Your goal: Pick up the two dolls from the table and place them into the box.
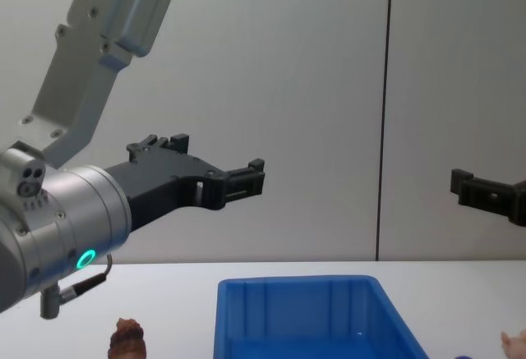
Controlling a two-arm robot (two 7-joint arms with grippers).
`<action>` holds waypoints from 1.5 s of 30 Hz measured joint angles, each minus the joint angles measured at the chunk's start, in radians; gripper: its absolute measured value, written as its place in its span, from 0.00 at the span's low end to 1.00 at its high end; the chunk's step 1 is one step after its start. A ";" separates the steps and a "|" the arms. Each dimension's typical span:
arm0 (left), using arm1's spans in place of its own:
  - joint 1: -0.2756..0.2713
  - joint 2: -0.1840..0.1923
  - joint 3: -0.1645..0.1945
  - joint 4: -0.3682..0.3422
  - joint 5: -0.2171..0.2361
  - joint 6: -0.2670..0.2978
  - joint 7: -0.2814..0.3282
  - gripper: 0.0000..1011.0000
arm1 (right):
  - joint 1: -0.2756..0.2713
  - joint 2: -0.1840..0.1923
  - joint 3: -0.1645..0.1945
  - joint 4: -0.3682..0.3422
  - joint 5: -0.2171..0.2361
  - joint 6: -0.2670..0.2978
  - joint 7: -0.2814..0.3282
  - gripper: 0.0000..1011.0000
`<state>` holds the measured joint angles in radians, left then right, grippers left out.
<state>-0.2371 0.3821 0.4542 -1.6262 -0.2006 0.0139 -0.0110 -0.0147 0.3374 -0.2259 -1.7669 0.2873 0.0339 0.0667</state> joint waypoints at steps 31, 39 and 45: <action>0.000 0.000 0.000 0.000 0.000 0.000 0.000 0.99 | 0.000 0.000 0.000 0.000 0.000 0.000 0.000 1.00; 0.000 0.000 0.000 0.000 0.000 0.000 0.000 0.99 | 0.000 0.000 0.000 0.000 0.000 0.000 0.000 1.00; 0.000 0.000 0.000 0.000 0.000 0.000 0.000 0.99 | 0.000 0.000 0.000 0.000 0.000 0.000 0.000 1.00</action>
<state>-0.2371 0.3821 0.4542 -1.6262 -0.2003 0.0139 -0.0109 -0.0146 0.3374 -0.2258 -1.7667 0.2873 0.0340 0.0668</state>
